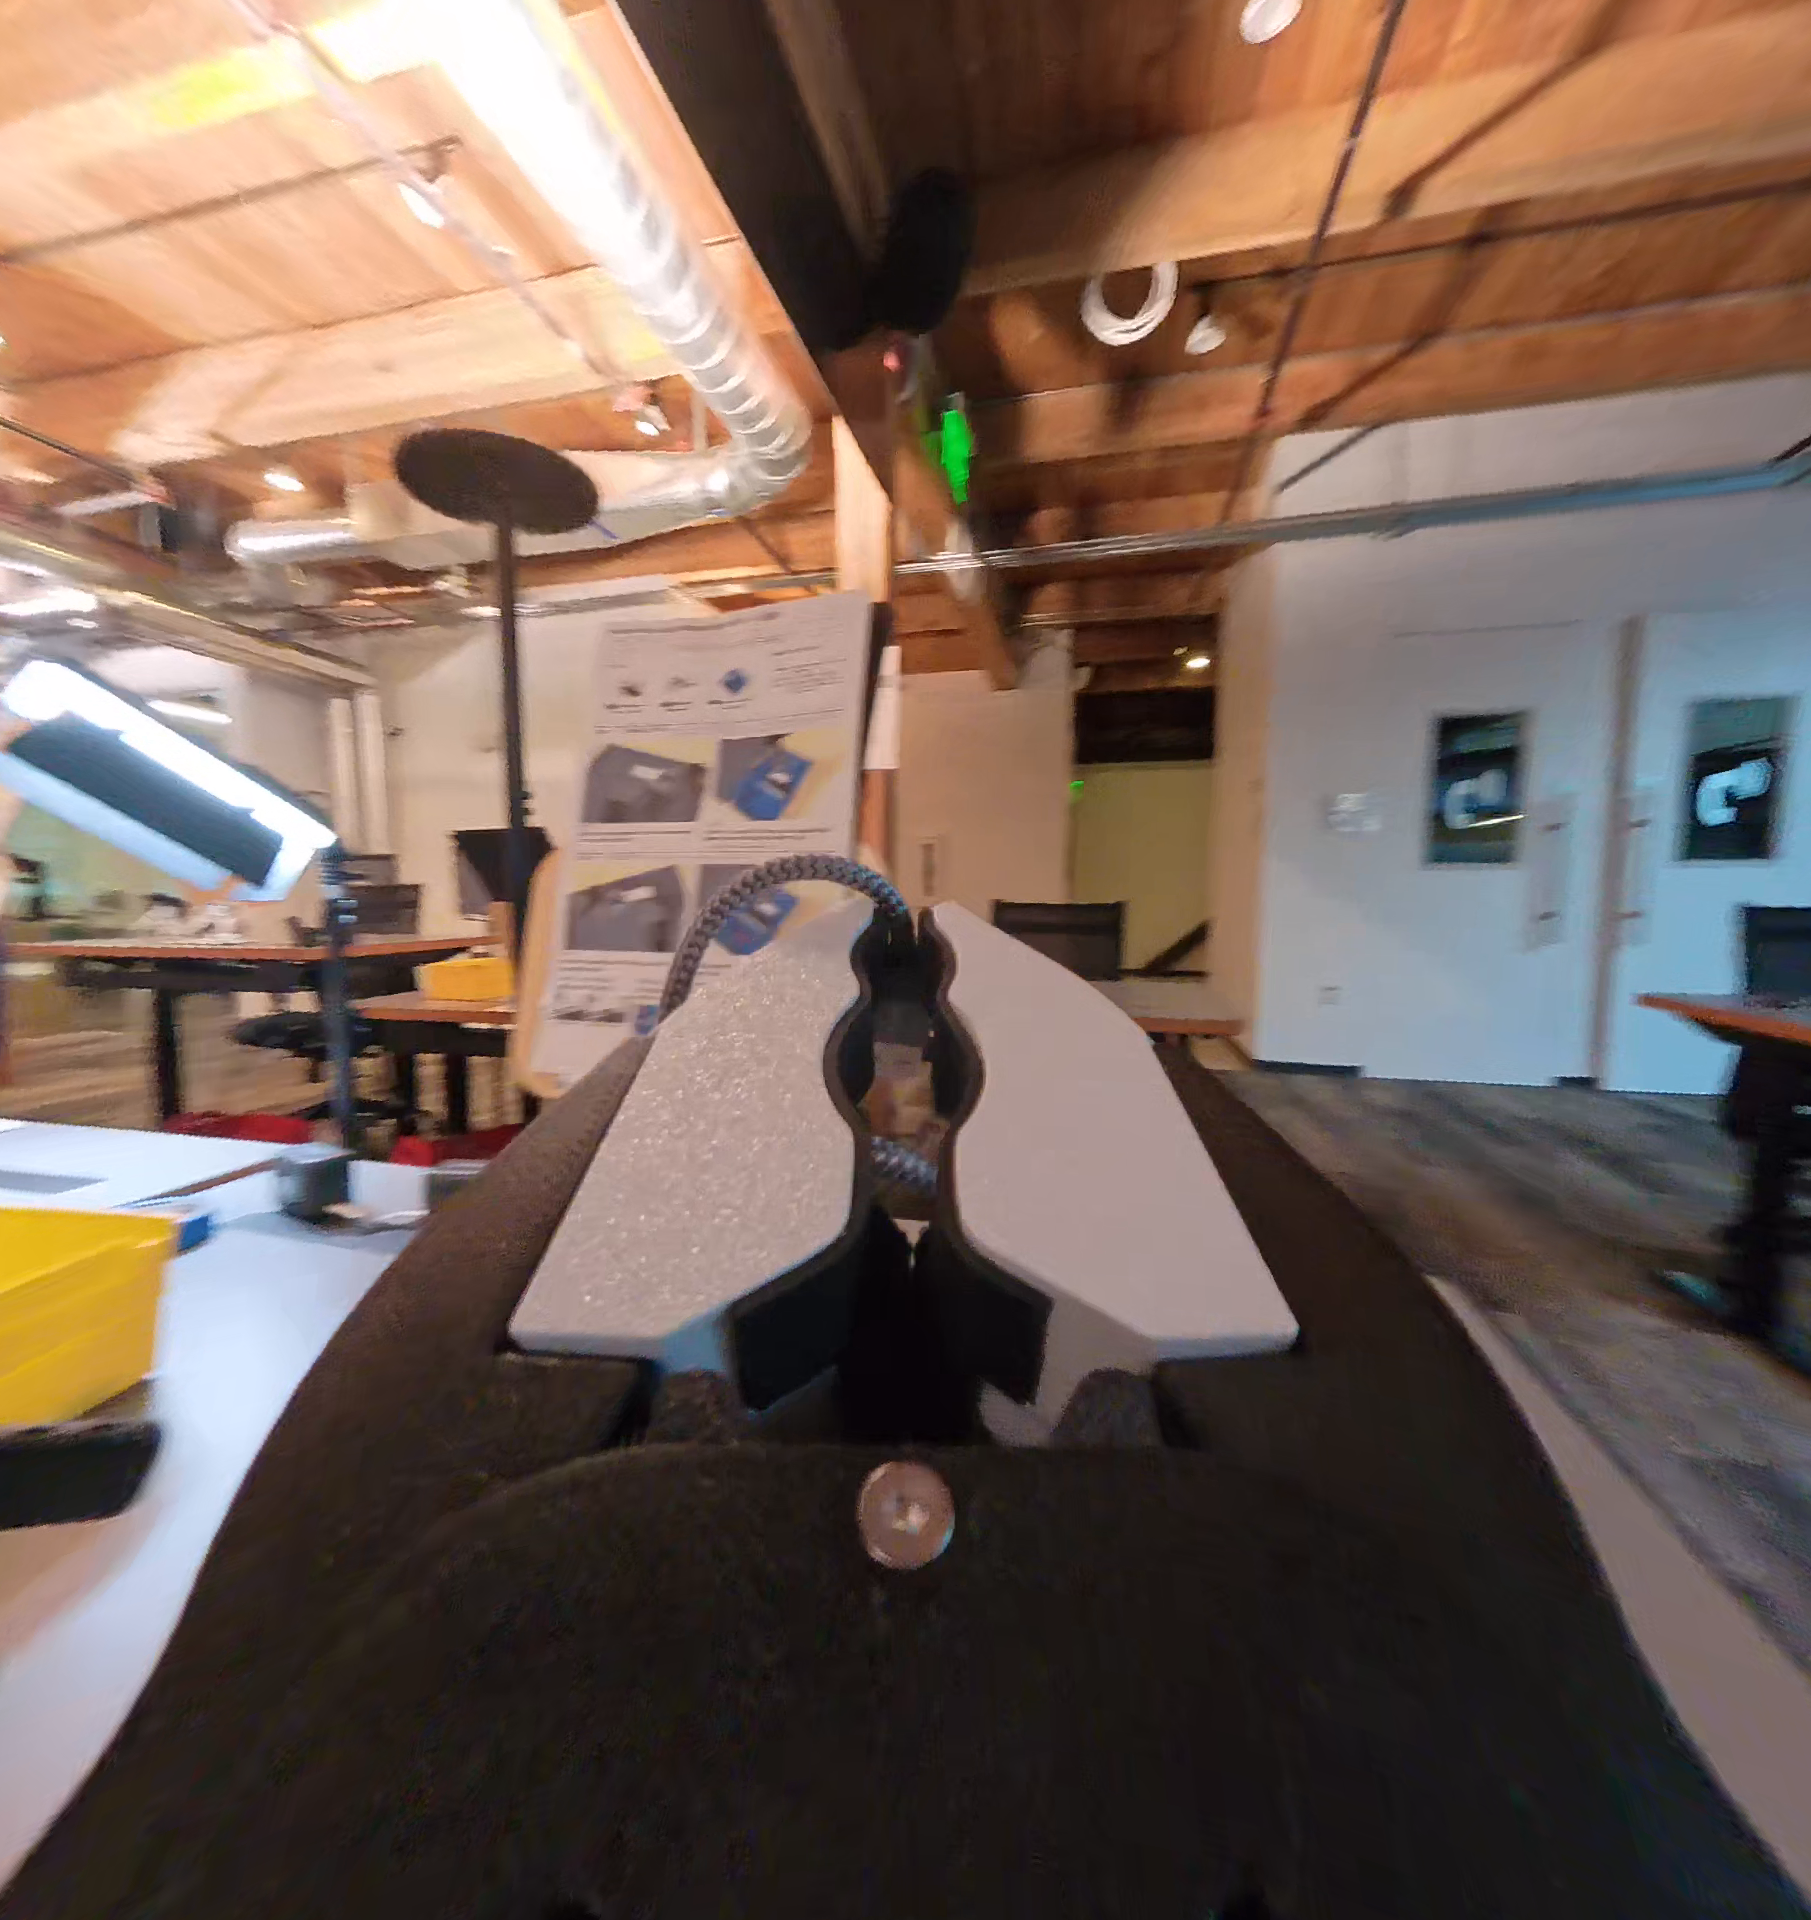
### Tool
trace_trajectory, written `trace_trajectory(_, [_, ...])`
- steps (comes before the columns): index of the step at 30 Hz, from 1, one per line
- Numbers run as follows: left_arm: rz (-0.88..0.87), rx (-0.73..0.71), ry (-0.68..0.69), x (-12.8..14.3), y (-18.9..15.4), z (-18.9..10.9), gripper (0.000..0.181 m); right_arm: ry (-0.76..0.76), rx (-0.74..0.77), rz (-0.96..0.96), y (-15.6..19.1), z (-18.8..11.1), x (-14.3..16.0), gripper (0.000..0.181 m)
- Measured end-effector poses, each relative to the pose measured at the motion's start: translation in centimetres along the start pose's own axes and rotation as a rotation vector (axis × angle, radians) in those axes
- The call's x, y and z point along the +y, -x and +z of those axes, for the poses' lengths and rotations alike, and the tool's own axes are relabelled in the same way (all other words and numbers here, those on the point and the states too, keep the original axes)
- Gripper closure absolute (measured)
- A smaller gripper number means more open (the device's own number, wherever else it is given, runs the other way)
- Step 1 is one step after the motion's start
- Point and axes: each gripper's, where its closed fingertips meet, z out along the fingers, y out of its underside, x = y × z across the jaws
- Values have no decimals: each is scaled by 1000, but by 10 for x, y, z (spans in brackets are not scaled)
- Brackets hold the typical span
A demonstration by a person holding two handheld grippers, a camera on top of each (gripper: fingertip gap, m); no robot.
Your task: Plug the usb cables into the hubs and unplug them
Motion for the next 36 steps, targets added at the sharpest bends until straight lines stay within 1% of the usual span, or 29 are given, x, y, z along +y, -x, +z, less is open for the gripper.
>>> trace_trajectory(2, [-1,-6,-4,0,1,0,169,-1,68,-62,-23,-3,-14,176])
trace_trajectory(4, [3,-7,-4,0,1,0,169,9,116,-96,-43,-4,-20,176])
trace_trajectory(7, [12,-3,-1,0,0,0,169,48,151,-84,-67,-5,-12,177])
trace_trajectory(9, [13,1,-2,0,-1,0,169,69,155,-53,-76,-5,-1,177])
trace_trajectory(13, [10,0,-6,0,0,0,169,150,161,-28,-82,-3,33,176])
trace_trajectory(17, [6,-2,-3,1,0,0,169,248,192,-62,-87,-5,65,176])
trace_trajectory(21, [2,1,-5,1,0,-1,169,344,218,-175,-90,-5,88,176])
trace_trajectory(24, [3,3,-1,1,0,0,169,497,201,-280,-86,-2,124,176])
trace_trajectory(26, [6,4,-1,2,0,0,169,650,154,-330,-78,-5,159,176])
trace_trajectory(29, [-1,3,-2,2,0,-1,169,912,68,-299,-63,-19,214,175])
trace_trajectory(31, [-15,3,-4,2,1,-1,169,999,36,-267,-56,-26,236,173])
trace_trajectory(33, [-33,2,-5,2,3,-1,169,1022,35,-224,-54,-29,243,166])
trace_trajectory(36, [-85,1,-9,2,6,-1,169,983,89,-202,-57,-27,234,156])
